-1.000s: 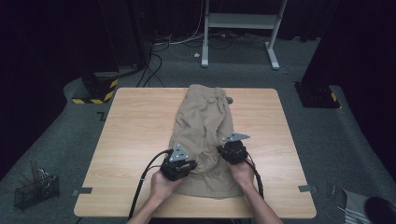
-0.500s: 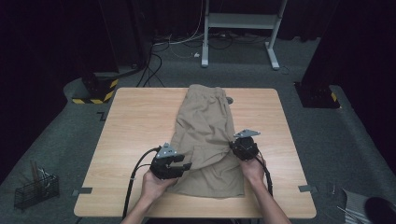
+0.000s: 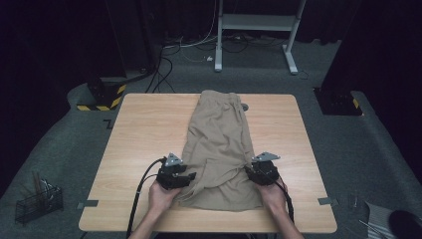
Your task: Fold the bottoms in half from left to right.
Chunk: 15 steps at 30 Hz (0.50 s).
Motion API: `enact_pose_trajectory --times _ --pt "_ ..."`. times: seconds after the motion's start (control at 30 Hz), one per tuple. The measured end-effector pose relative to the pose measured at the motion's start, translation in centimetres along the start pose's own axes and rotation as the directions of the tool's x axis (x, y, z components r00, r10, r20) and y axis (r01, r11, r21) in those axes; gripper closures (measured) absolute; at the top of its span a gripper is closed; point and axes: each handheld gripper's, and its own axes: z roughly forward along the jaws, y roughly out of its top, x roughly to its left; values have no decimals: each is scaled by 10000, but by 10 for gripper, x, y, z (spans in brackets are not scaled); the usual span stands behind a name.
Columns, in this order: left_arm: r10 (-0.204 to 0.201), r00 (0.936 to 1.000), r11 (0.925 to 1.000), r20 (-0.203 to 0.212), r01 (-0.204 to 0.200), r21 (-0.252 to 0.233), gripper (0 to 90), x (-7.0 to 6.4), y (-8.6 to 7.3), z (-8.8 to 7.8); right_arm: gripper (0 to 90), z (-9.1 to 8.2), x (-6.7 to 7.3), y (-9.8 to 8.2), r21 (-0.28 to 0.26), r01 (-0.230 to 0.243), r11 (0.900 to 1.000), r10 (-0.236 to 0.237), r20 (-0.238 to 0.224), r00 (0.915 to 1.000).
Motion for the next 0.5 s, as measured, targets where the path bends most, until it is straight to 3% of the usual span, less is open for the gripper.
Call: enact_pose_trajectory --times 0.07,0.17,0.3,0.33,0.43,0.5 --pt "-98 9998 10000 -163 98 -3 464 4 1 7 672 5 -1 5 -70 36 10000 -35 112 9999" --pt "68 9982 9997 -590 -81 -226 467 10 5 16 668 18 -3 16 -197 226 9996 -221 247 9995" --pt "533 9867 9976 -1537 -594 -354 479 13 12 27 660 33 -7 25 -679 200 9975 -182 271 9995" --pt "603 9866 9973 -1516 -661 -332 479 17 15 30 660 35 -7 26 -773 212 9968 -190 296 9994" --pt "54 9898 10000 -1427 -58 -20 483 24 22 29 621 38 -6 32 -526 217 9984 -189 531 9984" --pt "-277 9867 9996 -1604 267 -81 474 23 21 21 528 36 -6 36 -161 112 9998 -101 650 9978"
